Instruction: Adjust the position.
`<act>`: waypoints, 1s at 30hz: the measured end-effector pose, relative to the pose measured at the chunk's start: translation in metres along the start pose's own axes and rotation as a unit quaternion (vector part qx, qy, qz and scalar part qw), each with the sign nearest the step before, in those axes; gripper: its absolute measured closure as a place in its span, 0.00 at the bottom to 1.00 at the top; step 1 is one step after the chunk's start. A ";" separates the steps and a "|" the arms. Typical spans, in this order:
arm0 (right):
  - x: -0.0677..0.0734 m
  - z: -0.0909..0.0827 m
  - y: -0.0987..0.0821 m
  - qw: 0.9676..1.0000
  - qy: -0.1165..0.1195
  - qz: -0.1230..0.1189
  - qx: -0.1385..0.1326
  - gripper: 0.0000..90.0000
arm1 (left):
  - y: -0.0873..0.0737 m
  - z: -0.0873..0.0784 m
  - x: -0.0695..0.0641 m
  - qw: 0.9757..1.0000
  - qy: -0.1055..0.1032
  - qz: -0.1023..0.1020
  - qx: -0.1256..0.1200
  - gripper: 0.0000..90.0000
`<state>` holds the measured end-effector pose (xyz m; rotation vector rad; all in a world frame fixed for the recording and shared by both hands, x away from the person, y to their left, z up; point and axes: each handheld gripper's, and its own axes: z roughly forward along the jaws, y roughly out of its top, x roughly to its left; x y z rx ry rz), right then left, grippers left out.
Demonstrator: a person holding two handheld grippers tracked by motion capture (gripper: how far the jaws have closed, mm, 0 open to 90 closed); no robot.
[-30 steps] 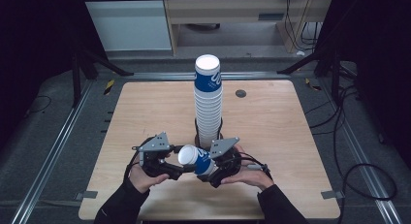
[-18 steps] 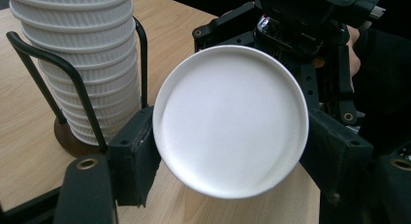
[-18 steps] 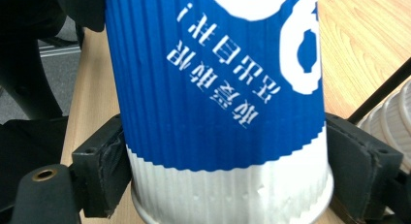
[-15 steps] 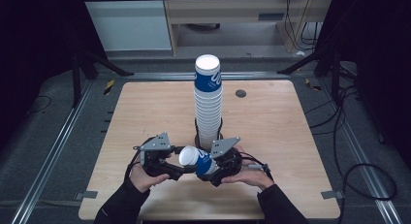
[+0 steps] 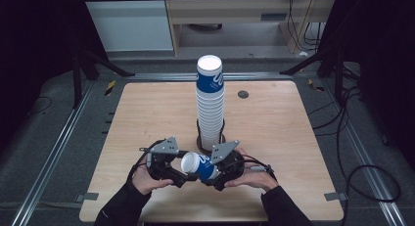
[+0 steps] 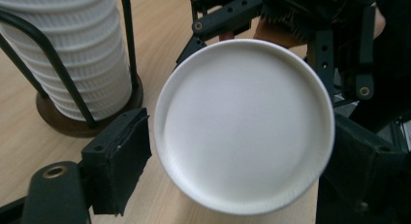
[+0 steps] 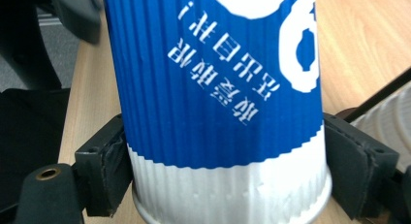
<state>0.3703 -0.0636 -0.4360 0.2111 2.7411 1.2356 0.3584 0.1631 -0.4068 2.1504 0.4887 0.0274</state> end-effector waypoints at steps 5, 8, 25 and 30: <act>0.003 0.005 0.000 1.000 0.007 -0.005 0.017 0.18 | -0.002 0.007 -0.002 1.000 -0.008 0.007 0.024 0.24; 0.004 0.007 0.000 1.000 0.008 -0.008 0.021 0.18 | -0.002 0.008 -0.001 1.000 -0.010 0.005 0.027 0.27; -0.011 -0.019 -0.005 0.998 0.001 0.041 -0.043 0.10 | -0.005 -0.018 0.014 0.999 0.012 -0.007 -0.043 0.27; -0.015 -0.028 -0.008 0.996 -0.001 0.058 -0.063 0.09 | -0.011 -0.025 0.021 0.995 0.008 -0.005 -0.095 0.27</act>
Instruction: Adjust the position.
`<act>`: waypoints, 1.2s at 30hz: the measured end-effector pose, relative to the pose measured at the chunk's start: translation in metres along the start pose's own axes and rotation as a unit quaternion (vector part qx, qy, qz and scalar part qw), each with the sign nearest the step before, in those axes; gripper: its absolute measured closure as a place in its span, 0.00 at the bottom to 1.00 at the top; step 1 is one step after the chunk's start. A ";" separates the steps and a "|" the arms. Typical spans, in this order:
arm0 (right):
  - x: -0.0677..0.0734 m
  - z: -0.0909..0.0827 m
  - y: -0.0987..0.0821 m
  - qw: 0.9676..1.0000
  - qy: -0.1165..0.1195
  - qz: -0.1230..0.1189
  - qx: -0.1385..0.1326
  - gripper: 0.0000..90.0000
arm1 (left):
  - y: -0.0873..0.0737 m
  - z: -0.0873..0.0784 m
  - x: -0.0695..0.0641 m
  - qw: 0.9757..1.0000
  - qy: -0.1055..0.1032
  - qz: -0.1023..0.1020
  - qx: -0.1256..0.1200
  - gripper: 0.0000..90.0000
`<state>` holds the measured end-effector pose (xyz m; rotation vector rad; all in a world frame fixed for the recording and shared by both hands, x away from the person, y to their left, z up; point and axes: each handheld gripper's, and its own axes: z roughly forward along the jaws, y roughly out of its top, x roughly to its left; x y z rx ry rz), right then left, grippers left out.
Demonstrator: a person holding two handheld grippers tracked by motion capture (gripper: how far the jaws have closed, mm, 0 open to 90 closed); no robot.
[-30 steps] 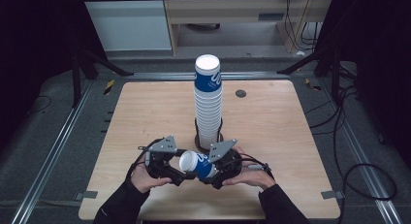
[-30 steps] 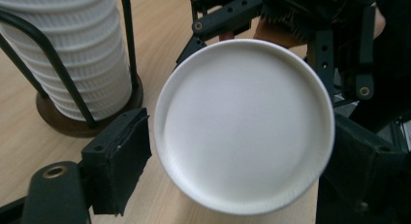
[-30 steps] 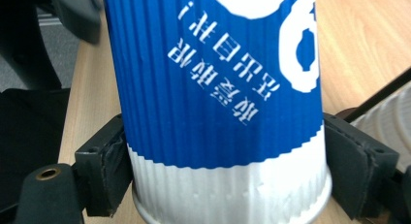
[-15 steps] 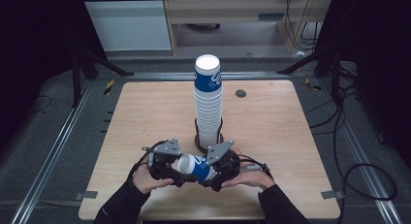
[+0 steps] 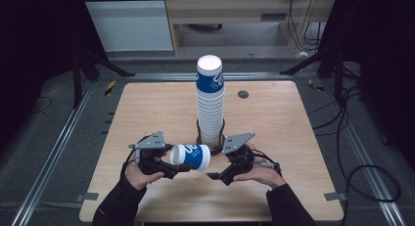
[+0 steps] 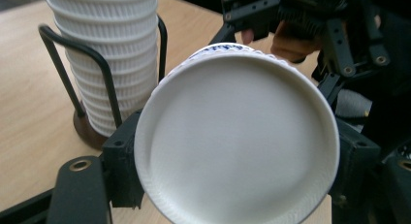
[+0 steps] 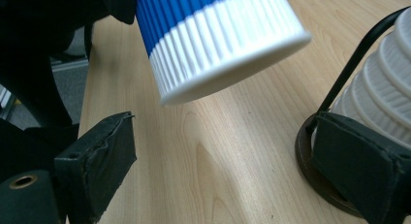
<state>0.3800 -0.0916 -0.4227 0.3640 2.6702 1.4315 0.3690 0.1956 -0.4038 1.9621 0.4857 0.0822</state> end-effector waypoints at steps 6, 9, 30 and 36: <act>-0.003 -0.003 -0.002 1.000 0.013 0.018 -0.018 0.09 | -0.004 0.000 0.003 1.000 -0.011 0.001 -0.022 0.27; -0.004 -0.002 -0.003 0.999 0.024 0.024 -0.025 0.09 | -0.005 0.003 0.002 1.000 -0.021 0.005 -0.023 0.27; 0.004 0.012 -0.003 0.996 0.081 0.012 -0.021 0.11 | -0.005 0.023 -0.016 0.996 -0.081 0.027 0.004 0.27; 0.006 0.013 -0.004 0.996 0.087 0.006 -0.020 0.15 | -0.005 0.025 -0.015 0.996 -0.083 0.023 0.013 0.27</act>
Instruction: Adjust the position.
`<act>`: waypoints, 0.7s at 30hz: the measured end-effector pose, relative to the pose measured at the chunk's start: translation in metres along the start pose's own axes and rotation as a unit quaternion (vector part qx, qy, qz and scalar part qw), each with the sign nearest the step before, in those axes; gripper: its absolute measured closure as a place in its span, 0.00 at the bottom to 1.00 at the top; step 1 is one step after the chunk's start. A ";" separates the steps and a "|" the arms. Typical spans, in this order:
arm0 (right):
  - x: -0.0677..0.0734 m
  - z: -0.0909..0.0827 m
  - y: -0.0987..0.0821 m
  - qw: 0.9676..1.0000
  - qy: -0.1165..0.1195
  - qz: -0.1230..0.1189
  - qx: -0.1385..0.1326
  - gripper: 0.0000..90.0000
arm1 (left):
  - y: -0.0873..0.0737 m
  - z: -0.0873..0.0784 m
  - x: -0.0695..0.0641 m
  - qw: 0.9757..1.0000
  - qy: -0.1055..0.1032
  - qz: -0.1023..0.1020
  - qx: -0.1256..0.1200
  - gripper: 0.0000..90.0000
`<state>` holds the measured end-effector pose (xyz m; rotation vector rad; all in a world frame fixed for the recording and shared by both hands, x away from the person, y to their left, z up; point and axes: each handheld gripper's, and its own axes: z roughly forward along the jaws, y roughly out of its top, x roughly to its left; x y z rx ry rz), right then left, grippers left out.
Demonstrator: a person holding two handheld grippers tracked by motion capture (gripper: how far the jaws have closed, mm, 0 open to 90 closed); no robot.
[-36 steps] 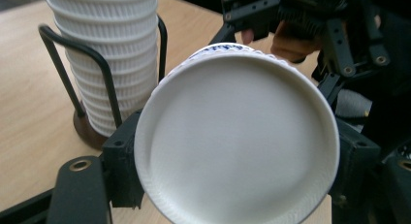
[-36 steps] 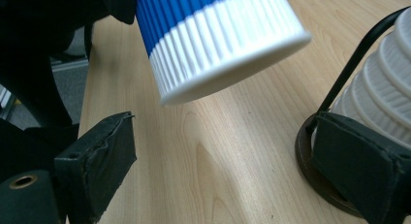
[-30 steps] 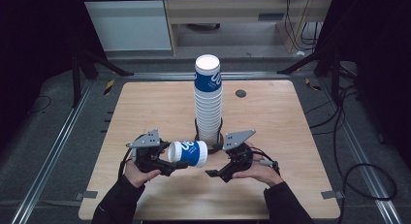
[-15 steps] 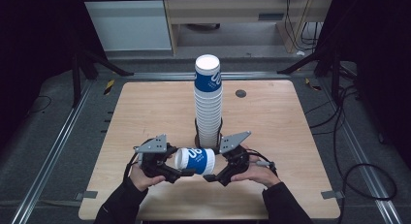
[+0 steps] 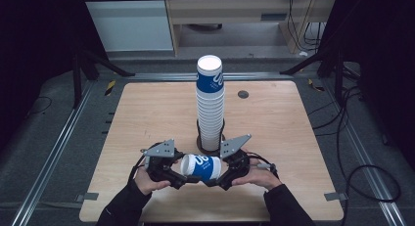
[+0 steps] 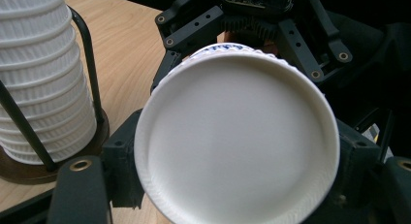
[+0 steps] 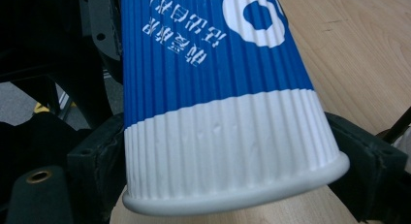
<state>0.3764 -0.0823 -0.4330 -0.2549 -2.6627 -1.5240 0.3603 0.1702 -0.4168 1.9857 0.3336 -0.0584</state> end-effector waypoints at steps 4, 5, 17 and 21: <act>0.000 -0.001 0.000 1.000 0.001 0.003 0.001 0.16 | 0.001 -0.001 -0.001 1.000 0.009 -0.001 0.001 0.26; -0.001 -0.001 0.000 1.000 0.003 0.005 0.000 0.16 | 0.002 -0.002 -0.001 1.000 0.009 -0.002 0.002 0.24; -0.002 -0.008 -0.001 1.000 -0.017 -0.007 0.025 0.18 | 0.005 -0.015 0.003 0.999 0.019 -0.004 0.032 0.17; -0.001 -0.005 -0.001 0.999 -0.020 -0.015 0.047 0.18 | 0.004 -0.008 0.002 0.997 0.015 0.003 0.074 0.15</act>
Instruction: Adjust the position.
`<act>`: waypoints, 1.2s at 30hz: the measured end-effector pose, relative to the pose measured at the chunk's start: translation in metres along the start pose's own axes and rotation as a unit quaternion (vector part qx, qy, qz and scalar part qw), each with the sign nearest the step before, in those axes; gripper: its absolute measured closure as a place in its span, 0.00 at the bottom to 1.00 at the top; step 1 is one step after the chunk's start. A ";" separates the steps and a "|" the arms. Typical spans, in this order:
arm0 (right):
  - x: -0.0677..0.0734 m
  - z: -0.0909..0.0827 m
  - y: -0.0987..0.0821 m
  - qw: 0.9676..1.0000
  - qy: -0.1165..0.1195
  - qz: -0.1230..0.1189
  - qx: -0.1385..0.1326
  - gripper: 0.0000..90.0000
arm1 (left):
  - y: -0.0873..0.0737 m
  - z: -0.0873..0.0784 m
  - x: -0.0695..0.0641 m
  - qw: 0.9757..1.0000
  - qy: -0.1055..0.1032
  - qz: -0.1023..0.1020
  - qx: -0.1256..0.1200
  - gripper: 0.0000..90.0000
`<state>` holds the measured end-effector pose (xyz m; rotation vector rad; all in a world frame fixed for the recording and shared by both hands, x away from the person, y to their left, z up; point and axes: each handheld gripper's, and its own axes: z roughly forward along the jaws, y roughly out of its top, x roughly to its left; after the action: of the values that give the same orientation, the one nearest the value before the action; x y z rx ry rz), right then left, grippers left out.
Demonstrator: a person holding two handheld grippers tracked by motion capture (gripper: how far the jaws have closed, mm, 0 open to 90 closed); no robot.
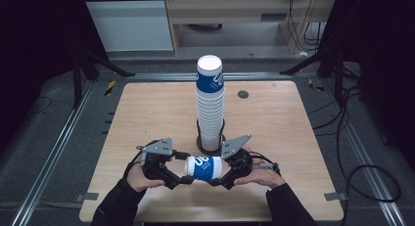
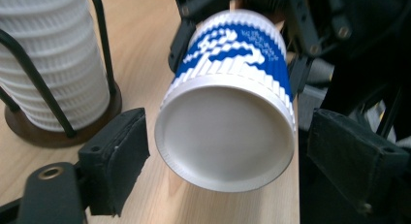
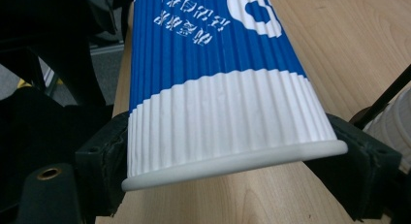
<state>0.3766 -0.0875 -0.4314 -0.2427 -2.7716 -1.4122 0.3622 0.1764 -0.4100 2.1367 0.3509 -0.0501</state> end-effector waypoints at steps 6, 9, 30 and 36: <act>0.003 0.007 0.001 1.000 0.001 -0.014 0.028 0.18 | -0.002 0.010 0.000 0.999 -0.004 0.002 0.041 0.14; 0.006 0.012 0.003 0.999 0.001 -0.022 0.041 0.18 | -0.003 0.015 -0.001 0.998 -0.006 0.004 0.057 0.15; -0.002 -0.007 0.004 0.999 -0.026 0.003 -0.027 0.10 | -0.008 -0.002 0.011 1.000 0.005 -0.007 0.012 0.29; -0.008 -0.022 0.004 0.995 -0.030 0.028 -0.086 0.10 | -0.008 -0.016 0.014 0.998 0.010 -0.007 -0.063 0.29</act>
<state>0.3839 -0.1041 -0.4158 -0.3709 -2.6674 -1.6567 0.3720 0.1968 -0.4104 2.0124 0.3703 -0.0145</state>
